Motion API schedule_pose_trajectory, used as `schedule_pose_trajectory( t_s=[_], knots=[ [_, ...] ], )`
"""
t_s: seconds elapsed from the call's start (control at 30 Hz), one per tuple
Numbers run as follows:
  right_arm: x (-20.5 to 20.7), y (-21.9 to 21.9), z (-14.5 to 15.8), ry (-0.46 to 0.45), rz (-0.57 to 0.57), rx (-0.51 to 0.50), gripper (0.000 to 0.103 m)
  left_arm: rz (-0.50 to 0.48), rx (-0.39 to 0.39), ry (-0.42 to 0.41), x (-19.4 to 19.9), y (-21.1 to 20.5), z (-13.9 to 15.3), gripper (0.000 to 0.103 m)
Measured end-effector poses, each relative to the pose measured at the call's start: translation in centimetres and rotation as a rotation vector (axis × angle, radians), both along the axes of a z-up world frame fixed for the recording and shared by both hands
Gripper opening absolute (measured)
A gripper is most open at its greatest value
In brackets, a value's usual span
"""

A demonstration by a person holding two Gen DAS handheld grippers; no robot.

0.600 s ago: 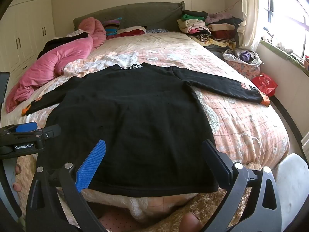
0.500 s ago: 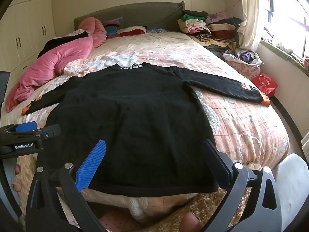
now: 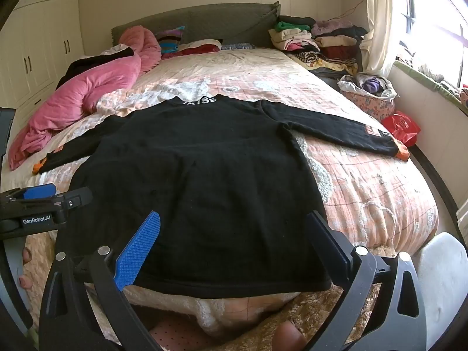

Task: Fold small clothes

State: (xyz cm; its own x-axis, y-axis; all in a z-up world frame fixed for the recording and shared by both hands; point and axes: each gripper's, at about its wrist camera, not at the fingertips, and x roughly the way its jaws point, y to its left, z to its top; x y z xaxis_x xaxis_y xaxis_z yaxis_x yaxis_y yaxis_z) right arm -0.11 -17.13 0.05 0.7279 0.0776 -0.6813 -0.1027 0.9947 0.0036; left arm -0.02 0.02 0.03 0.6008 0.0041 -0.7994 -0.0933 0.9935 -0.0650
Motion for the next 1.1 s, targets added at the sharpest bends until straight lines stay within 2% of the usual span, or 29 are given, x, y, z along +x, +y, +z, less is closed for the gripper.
schedule_pose_trajectory(
  t_s=[1.1],
  knots=[
    [0.30, 0.19, 0.06, 0.000, 0.000, 0.001, 0.099, 0.000, 0.001, -0.002, -0.01, -0.01, 0.02, 0.094]
  ],
)
